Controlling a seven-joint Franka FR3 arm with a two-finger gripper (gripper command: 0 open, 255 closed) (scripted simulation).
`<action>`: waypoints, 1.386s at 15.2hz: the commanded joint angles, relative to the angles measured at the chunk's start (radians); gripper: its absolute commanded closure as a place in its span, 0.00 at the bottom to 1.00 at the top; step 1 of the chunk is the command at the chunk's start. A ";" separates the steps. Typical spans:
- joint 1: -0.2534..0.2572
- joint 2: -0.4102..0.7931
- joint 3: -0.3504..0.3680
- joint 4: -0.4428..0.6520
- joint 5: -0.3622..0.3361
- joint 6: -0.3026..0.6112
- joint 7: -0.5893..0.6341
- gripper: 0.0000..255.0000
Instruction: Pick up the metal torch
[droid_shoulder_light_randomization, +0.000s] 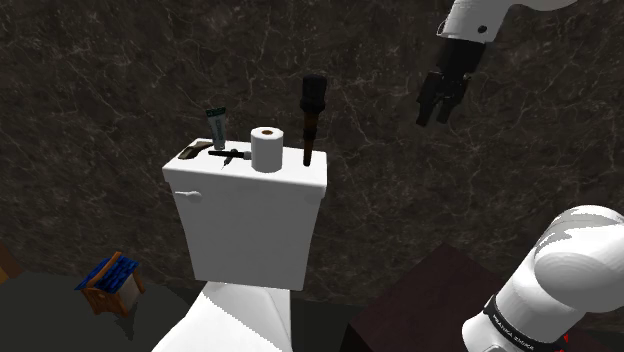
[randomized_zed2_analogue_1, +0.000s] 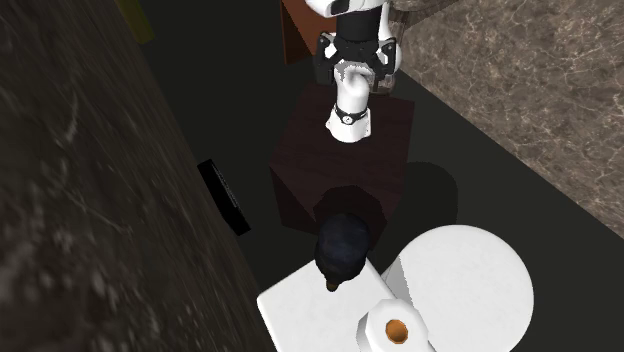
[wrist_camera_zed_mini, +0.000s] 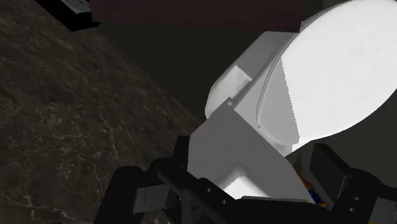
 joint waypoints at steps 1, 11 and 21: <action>0.000 0.000 0.000 0.000 0.000 0.000 0.000 0.00; 0.014 0.372 0.023 0.317 -0.028 0.098 -0.043 0.00; 0.032 0.762 0.055 0.782 -0.078 0.064 -0.066 0.00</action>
